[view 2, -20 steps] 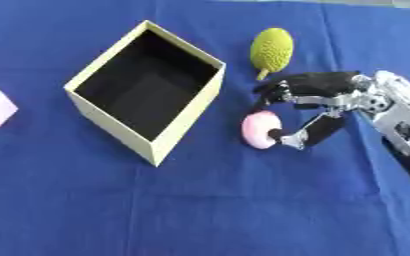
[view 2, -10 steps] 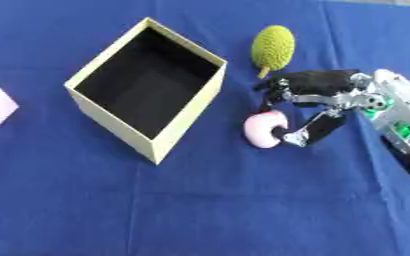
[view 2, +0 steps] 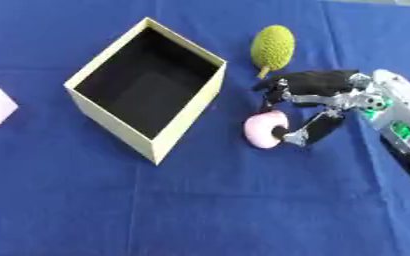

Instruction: Pick up objects on the table and place them in the box.

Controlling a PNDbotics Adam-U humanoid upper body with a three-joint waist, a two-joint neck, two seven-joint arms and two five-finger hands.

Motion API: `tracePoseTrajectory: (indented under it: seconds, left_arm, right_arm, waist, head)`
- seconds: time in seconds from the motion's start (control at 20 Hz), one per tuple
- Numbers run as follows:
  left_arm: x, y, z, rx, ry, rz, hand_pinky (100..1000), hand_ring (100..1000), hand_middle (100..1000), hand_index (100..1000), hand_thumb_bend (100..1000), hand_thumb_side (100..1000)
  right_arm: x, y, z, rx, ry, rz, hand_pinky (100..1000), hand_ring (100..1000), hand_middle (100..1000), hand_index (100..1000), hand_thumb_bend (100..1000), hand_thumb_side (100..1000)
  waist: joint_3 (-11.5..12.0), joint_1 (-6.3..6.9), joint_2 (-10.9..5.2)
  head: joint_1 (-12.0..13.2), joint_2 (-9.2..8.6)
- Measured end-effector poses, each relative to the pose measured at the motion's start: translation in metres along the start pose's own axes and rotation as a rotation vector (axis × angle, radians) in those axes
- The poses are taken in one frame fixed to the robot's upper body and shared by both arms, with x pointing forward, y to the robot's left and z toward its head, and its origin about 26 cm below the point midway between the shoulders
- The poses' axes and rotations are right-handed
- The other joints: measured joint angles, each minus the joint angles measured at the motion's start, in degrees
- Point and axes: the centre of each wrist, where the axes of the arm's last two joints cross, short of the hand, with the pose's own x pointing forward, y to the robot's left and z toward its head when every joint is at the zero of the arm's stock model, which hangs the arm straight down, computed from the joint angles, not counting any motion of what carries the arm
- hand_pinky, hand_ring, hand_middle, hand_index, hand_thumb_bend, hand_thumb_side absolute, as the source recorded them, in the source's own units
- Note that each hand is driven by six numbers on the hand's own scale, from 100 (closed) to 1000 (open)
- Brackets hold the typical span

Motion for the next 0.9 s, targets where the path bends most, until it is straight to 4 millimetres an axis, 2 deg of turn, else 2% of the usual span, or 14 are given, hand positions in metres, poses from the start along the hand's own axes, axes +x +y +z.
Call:
tracePoseTrajectory:
  seconds: [0.3,0.9]
  left_arm:
    - [0.000,0.000,0.000,0.001,0.002,0.000,698,796,701,790,100,574]
    - [0.000,0.000,0.000,0.002,0.003,0.000,695,793,698,788,100,573]
  right_arm:
    - [0.007,-0.002,-0.001,-0.034,-0.019,-0.014,958,1000,484,632,100,252]
    - [0.020,-0.008,-0.002,-0.106,-0.068,0.007,936,1000,494,650,100,248]
  waist:
    - [-0.1,0.04,0.00]
    - [-0.4,0.20,-0.02]
  head:
    - [0.0,0.01]
    - [0.0,0.03]
